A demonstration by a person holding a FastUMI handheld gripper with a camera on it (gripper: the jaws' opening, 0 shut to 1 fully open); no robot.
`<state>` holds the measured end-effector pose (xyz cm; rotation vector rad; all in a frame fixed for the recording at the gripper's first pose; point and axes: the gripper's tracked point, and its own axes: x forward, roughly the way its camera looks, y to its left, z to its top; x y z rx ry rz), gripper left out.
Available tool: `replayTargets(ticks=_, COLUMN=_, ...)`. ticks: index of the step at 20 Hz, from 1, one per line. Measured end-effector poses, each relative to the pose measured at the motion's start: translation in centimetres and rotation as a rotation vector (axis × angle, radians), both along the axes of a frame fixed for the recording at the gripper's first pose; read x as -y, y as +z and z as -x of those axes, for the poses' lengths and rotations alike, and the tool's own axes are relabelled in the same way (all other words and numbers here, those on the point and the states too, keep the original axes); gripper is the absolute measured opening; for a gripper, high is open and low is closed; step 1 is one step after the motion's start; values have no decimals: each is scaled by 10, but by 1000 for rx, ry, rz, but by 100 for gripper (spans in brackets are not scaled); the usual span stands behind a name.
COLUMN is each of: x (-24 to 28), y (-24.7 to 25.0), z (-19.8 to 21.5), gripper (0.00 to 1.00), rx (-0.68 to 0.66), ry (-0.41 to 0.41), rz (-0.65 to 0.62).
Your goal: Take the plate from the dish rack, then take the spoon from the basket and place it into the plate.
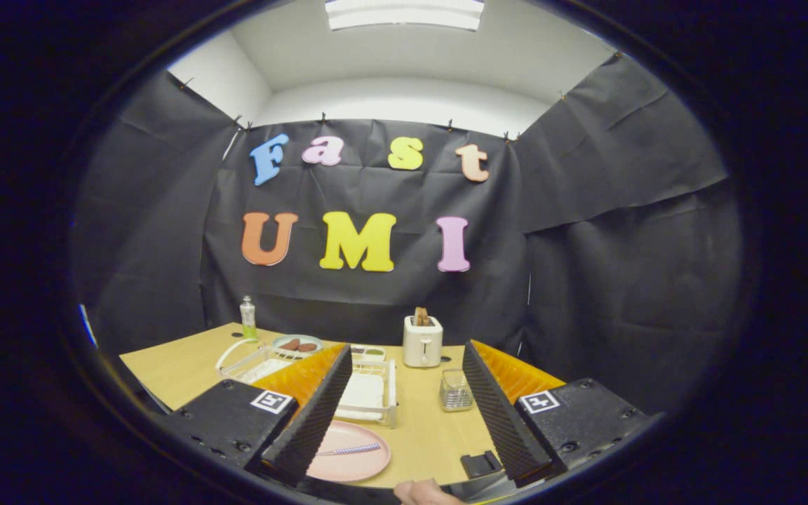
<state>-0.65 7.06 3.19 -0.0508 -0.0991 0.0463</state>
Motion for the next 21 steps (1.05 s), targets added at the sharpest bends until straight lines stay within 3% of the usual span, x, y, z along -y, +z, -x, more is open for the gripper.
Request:
replayTargets(ticks=5, x=-1, y=0, z=24, gripper=100, rx=-12, ry=53, rz=-33)
replayTargets(ticks=12, x=-8, y=-10, z=25, gripper=100, rx=-54, ry=81, rz=-73)
replayTargets(ticks=21, x=0, y=-2, z=32, gripper=100, rx=-4, ry=73, rz=-106)
